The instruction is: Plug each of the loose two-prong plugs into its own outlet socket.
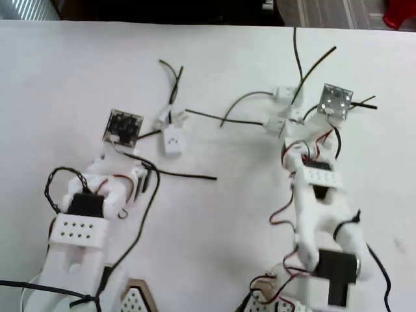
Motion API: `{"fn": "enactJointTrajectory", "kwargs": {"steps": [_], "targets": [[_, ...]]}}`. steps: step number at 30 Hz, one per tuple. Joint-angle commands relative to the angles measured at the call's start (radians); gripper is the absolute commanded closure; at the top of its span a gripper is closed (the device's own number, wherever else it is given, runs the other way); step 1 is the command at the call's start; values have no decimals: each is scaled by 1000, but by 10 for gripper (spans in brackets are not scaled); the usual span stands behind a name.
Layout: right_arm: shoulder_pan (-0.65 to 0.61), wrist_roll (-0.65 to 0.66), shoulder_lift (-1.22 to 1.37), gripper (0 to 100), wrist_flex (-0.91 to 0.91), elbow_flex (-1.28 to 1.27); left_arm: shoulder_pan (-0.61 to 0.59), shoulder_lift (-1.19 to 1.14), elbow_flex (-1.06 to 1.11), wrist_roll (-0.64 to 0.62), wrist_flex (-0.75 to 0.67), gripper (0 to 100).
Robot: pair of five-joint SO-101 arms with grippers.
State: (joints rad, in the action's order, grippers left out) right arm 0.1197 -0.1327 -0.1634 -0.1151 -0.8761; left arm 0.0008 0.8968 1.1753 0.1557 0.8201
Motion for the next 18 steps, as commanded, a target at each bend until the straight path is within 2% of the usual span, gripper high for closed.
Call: {"fn": "enactJointTrajectory", "kwargs": {"steps": [1,9,14,18], "targets": [[7,-11,147,981,22,146,-8,19,-5,-5,-20,819],[7,-11,387,960,-1,361,-5,19,-3,-5,-20,819],[5,-11,355,827,-176,430,-4,19,-3,-5,-20,818],[5,-6,237,796,-306,445,-4,19,-3,-5,-20,817]]}}
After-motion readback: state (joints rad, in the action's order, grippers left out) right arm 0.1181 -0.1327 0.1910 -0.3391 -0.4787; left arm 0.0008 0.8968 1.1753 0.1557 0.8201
